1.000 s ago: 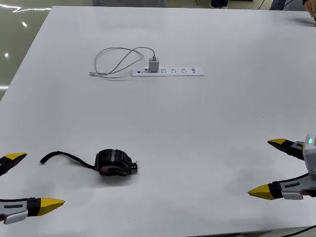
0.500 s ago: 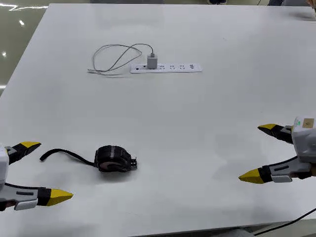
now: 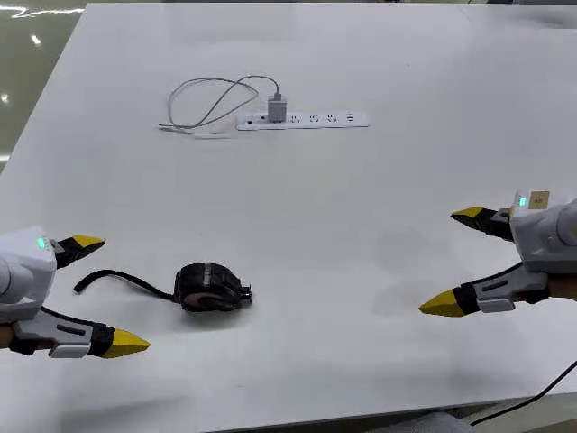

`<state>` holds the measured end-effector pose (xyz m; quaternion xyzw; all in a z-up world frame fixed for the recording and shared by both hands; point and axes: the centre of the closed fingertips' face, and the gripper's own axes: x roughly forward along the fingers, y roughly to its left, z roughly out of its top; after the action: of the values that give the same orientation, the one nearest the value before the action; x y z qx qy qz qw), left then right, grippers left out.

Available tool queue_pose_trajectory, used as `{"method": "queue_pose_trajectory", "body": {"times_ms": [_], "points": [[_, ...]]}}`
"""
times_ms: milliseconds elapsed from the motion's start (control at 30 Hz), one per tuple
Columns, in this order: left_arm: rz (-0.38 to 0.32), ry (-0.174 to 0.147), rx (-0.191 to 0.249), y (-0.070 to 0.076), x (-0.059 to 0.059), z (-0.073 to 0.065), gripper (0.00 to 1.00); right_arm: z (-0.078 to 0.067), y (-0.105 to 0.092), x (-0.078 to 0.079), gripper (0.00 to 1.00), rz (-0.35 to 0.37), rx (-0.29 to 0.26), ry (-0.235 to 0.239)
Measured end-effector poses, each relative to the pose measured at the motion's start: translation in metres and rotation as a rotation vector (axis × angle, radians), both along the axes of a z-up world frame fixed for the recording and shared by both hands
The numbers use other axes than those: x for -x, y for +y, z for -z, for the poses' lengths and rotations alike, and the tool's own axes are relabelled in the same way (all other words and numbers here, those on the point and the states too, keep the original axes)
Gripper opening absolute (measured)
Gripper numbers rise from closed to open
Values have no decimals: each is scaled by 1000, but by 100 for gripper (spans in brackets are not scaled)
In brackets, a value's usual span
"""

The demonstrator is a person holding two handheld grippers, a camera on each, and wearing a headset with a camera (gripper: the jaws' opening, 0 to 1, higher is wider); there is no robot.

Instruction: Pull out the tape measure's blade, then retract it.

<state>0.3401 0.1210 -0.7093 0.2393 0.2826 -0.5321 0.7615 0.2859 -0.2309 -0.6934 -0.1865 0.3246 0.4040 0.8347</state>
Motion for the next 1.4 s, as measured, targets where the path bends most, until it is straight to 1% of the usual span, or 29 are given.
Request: {"method": "queue_pose_trajectory", "body": {"times_ms": [67,133,233,267,433,467,500,533,567,700,767,800,867,933,1000,1033,1100,1133,1167,1200,1233,1267,1333,1400], "points": [[13,1,-7,-5,-3,-1,99,0,4,-1,99,-7,0,3],[25,6,-27,-8,-5,0,99,1,6,-2,99,-13,7,10],[59,-9,-31,-19,-6,-4,99,1,9,-6,99,-26,17,10],[61,-5,-34,-20,-6,-4,99,1,11,-7,99,-29,18,10],[92,17,-45,-29,-4,-1,99,1,24,-12,99,-65,25,5],[99,16,-49,-31,-4,0,99,0,27,-13,99,-74,27,2],[126,21,-63,-33,-1,2,99,0,30,-15,99,-85,29,-4],[135,20,-72,-34,-1,4,99,0,33,-17,99,-88,29,-6],[151,11,-82,-36,-2,5,99,0,37,-19,99,-93,26,-5],[182,13,-101,-43,-3,10,97,0,51,-22,99,-118,24,-1],[209,12,-104,-47,-1,10,94,1,55,-24,99,-125,27,-5],[220,17,-108,-48,0,10,92,0,57,-25,99,-127,25,-7],[224,21,-107,-53,-1,9,93,1,65,-25,99,-134,17,-2],[238,24,-110,-56,0,9,90,4,72,-23,99,-159,25,0],[254,16,-122,-58,-1,11,88,7,81,-20,99,-188,30,4],[259,17,-121,-60,-2,11,88,10,86,-20,99,-199,32,12],[264,25,-128,-61,-3,14,86,13,90,-23,99,-209,31,11],[270,19,-142,-60,-5,16,84,14,92,-24,99,-217,30,10],[281,4,-167,-58,-7,19,82,14,96,-24,99,-241,33,8],[281,9,-176,-59,-8,20,80,15,101,-24,99,-260,32,4],[280,13,-174,-60,-8,21,79,15,103,-24,99,-262,33,3],[280,13,-172,-61,-9,21,79,16,105,-25,99,-265,33,4],[285,26,-182,-63,-7,23,79,16,110,-27,99,-268,26,8],[298,31,-175,-68,-5,24,79,17,115,-27,99,-270,27,7]]}}
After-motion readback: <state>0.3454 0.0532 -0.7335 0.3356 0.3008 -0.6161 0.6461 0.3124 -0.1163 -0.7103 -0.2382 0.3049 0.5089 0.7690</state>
